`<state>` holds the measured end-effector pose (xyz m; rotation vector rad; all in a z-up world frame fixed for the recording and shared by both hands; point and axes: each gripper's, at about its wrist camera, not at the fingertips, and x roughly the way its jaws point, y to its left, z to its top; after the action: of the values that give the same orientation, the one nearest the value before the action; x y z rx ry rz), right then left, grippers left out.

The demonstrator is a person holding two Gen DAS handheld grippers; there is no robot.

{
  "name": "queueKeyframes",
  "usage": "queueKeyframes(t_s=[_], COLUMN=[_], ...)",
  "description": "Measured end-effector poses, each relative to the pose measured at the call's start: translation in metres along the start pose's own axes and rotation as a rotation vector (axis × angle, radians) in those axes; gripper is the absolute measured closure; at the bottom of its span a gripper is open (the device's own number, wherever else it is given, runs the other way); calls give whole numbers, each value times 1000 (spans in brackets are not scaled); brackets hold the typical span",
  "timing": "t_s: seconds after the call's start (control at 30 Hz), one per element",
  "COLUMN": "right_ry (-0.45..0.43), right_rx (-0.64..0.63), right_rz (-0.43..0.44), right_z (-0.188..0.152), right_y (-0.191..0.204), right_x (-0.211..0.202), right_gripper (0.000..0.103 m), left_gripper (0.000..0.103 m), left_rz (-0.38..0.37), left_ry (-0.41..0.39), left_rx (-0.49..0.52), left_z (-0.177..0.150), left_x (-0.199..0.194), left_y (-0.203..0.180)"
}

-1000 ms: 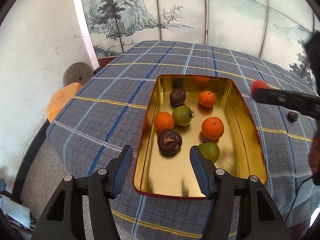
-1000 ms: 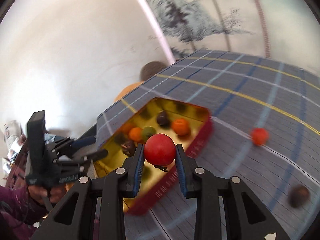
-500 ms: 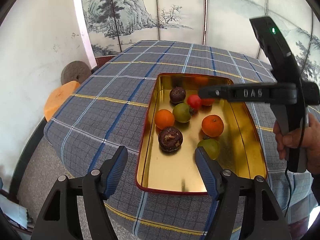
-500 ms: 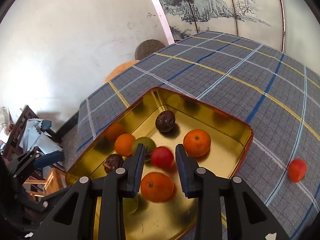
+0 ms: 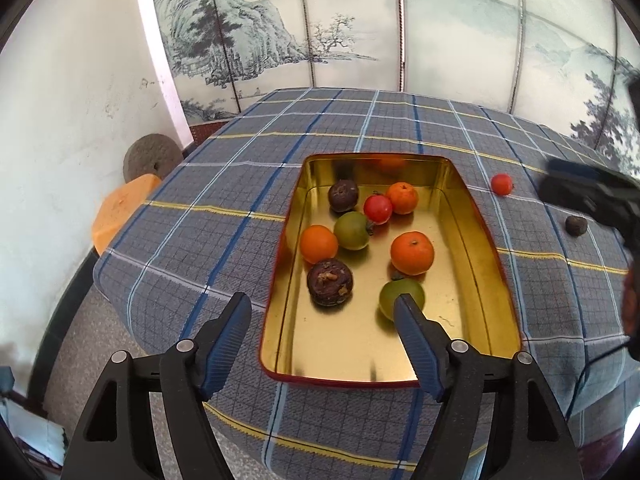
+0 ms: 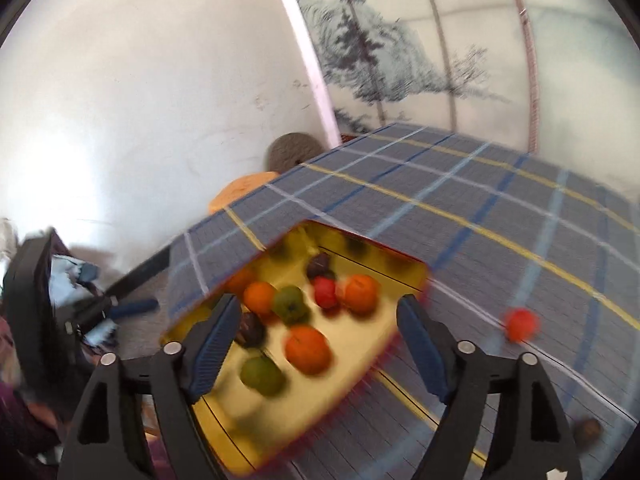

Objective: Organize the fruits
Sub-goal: 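Grasp the last red tomato with the left tool while the right tool moves toward the dark brown fruit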

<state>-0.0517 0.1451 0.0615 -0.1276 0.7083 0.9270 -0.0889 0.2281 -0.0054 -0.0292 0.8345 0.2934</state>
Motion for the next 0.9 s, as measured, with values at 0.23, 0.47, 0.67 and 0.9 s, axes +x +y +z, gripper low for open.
queueKeyframes(t_s=[0.23, 0.47, 0.67, 0.9], right_ry=[22, 71, 158, 223], right_rx=[80, 334, 452, 435], right_rz=[-290, -530, -620, -680], right_z=[-70, -124, -148, -158], right_y=[-75, -174, -235, -256], right_x=[-76, -123, -140, -143], right_gripper=[8, 1, 0, 0], left_gripper=[28, 27, 26, 26], left_rz=[-9, -26, -132, -342], left_ry=[-1, 0, 6, 41], left_rx=[67, 184, 266, 233], left_z=[6, 20, 46, 102], left_x=[-2, 2, 15, 60], left_y=[-30, -80, -132, -184])
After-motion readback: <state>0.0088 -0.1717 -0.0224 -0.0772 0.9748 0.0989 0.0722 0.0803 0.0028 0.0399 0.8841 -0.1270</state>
